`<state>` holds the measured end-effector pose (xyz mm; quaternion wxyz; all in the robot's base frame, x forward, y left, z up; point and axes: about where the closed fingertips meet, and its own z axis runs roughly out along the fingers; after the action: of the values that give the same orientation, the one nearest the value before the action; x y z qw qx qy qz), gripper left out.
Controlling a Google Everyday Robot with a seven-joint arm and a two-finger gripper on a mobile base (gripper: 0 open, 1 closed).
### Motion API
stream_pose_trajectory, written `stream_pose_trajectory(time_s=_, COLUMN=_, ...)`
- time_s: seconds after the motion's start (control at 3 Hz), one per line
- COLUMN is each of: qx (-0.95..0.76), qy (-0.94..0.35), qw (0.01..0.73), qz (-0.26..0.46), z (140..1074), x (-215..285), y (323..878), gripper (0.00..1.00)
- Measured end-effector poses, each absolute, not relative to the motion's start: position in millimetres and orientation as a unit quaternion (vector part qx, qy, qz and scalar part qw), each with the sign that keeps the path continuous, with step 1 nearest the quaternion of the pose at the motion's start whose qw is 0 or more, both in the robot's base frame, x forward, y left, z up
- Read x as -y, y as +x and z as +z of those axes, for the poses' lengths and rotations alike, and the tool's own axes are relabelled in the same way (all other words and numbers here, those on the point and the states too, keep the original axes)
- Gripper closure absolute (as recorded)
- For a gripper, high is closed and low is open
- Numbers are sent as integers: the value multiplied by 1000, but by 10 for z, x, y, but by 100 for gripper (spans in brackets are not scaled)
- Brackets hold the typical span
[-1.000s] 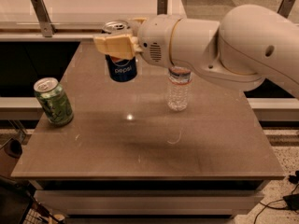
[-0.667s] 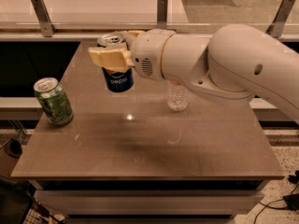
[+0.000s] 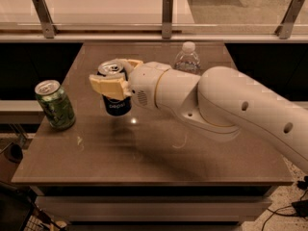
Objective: Move pepsi can near green can
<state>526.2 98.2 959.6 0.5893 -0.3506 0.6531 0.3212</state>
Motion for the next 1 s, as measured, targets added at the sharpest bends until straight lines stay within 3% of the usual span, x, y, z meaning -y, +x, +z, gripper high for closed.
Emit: stream_pose_trajectory(time_s=1.0, qx=-662, qy=-386, qw=567, qz=301, z=9177, x=-1534, y=5093, gripper=100)
